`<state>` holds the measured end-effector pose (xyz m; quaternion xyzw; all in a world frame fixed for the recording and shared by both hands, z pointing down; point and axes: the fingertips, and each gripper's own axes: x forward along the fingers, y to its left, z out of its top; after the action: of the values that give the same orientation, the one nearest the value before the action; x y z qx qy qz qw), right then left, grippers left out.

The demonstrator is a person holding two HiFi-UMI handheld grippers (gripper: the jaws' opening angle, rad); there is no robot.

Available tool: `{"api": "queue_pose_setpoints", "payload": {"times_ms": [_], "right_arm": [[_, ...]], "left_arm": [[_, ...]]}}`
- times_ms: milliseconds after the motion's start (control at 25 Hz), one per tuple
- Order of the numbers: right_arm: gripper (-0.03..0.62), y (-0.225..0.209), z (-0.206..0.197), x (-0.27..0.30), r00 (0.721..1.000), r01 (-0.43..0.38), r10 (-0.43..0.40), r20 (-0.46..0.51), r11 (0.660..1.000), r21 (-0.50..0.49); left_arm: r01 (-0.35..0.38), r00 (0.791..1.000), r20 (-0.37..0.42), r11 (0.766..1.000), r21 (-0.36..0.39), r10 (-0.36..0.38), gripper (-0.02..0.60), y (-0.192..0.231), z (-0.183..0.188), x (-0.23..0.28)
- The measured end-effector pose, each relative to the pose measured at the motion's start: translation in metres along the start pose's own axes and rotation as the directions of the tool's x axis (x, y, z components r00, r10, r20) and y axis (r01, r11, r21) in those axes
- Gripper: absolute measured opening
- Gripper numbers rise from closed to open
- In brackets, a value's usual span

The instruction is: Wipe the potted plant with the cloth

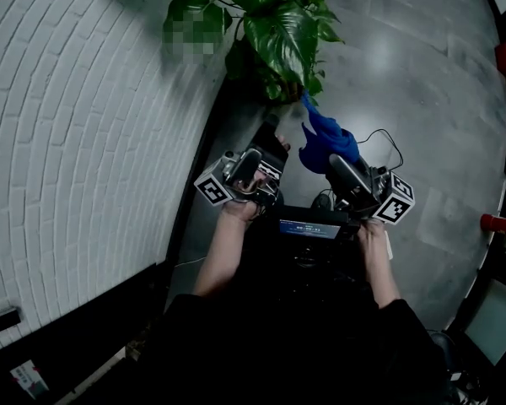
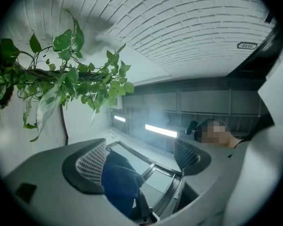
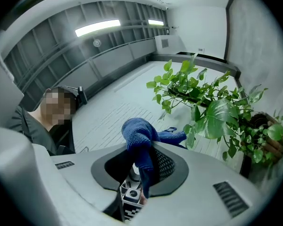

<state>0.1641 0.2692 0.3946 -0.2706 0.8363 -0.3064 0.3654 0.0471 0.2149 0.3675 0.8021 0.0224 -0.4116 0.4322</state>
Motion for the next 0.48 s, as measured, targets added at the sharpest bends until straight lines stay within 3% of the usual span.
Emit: {"api": "queue_pose_setpoints", "payload": {"times_ms": [480], "right_arm": [[0.096,-0.004,0.016,-0.027,1.0,0.001,-0.001,-0.001,1.0,0.025]], "left_arm": [[-0.028,1.0,-0.008,1.0,-0.005,0.028,0.466,0.007,-0.032,0.013]]}}
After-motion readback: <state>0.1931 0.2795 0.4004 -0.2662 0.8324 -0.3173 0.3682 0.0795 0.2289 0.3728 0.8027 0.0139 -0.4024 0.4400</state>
